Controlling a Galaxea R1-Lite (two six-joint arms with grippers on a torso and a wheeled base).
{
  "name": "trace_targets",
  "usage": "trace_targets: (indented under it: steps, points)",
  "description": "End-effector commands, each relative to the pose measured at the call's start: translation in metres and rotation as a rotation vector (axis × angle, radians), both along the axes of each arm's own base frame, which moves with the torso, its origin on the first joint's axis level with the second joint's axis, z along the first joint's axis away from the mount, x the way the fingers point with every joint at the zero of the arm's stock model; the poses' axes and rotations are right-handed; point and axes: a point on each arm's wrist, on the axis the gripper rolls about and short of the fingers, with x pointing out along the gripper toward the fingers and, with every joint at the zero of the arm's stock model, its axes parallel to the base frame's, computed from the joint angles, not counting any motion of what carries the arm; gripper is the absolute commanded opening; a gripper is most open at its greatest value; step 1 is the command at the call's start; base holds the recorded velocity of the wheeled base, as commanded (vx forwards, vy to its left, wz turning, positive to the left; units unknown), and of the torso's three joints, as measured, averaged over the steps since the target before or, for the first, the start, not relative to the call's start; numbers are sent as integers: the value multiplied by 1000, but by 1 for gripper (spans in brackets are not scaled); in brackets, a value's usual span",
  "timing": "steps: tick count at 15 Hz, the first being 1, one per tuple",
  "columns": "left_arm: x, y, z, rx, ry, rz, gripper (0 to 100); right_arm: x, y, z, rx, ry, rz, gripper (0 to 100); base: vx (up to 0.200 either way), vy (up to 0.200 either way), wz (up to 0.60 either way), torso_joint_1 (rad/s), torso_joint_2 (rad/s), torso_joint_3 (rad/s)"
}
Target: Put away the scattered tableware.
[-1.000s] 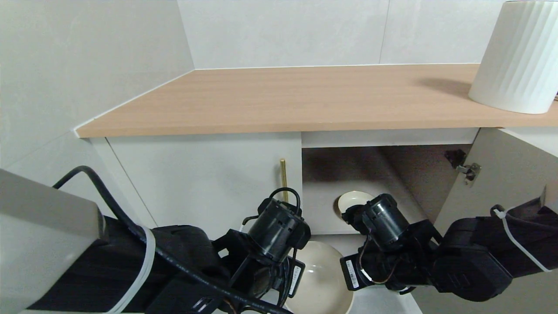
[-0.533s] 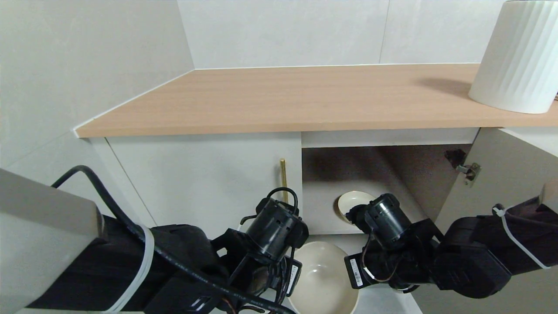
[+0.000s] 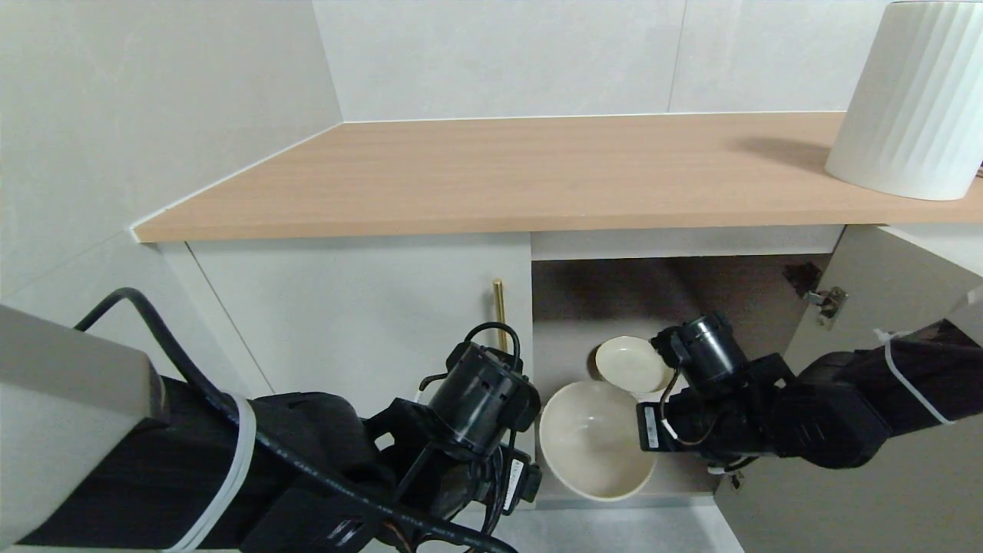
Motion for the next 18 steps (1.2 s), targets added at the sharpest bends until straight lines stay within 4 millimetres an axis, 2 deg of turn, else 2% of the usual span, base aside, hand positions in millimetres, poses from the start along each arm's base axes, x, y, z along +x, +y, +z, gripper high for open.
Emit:
trace_targets:
  steps: [1, 3, 4, 7, 11, 18]
  points:
    - [-1, 1, 5, -11, -10, 2, 100, 29, -23, 4, 50, -18, -154, 0, 0, 0, 0, 0, 0, 0]
    - [-1, 4, 10, -24, -22, 8, 100, 48, -34, 4, 76, -36, -260, 0, 0, 0, 0, 0, 0, 0]
    - [-1, 5, 11, -27, -23, 11, 100, 51, -35, 3, 74, -40, -280, 0, 0, 0, 0, 0, 0, 0]
    - [0, 6, 13, -31, -27, 15, 100, 80, -37, -10, 79, -63, -396, 0, 0, 0, 0, 0, 0, 0]
    - [1, 5, 11, -30, -25, 16, 100, 106, -47, -24, 95, -77, -495, 0, 0, 0, 0, 0, 0, 0]
    - [1, 4, 9, -26, -20, 15, 100, 125, -51, -30, 128, -99, -559, 0, 0, 0, 0, 0, 0, 0]
